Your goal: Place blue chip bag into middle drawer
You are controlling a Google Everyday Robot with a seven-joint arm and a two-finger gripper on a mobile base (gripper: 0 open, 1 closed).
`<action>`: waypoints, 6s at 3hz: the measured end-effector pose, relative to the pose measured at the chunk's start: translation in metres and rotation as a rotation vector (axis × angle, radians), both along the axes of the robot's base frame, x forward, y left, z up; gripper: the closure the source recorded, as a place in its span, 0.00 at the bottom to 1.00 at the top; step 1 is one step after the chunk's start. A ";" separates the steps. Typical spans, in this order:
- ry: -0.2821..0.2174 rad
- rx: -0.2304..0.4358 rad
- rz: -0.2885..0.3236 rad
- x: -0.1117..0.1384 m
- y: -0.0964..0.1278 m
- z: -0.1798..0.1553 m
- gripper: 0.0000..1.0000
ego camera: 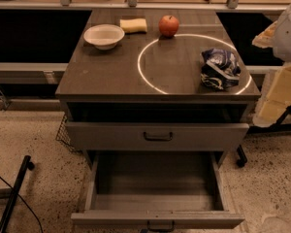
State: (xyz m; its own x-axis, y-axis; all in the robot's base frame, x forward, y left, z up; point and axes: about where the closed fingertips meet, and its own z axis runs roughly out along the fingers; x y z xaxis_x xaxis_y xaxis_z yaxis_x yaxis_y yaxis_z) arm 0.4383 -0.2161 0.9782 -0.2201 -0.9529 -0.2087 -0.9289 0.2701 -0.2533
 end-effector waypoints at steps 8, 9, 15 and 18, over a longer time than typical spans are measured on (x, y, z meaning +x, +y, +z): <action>-0.231 0.394 -0.216 0.167 0.008 -0.057 0.00; -0.258 0.457 -0.213 0.178 0.043 -0.075 0.14; -0.346 0.535 -0.139 0.174 0.045 -0.071 1.00; -0.274 0.679 0.107 0.100 0.051 -0.014 1.00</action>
Offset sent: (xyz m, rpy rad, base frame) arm 0.0318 -0.0169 -0.0195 -0.1188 0.0709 -0.1470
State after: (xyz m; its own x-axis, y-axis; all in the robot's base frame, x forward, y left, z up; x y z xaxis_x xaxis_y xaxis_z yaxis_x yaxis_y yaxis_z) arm 0.5387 -0.1649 0.9638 0.0112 -0.6075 -0.7942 -0.8862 0.3619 -0.2893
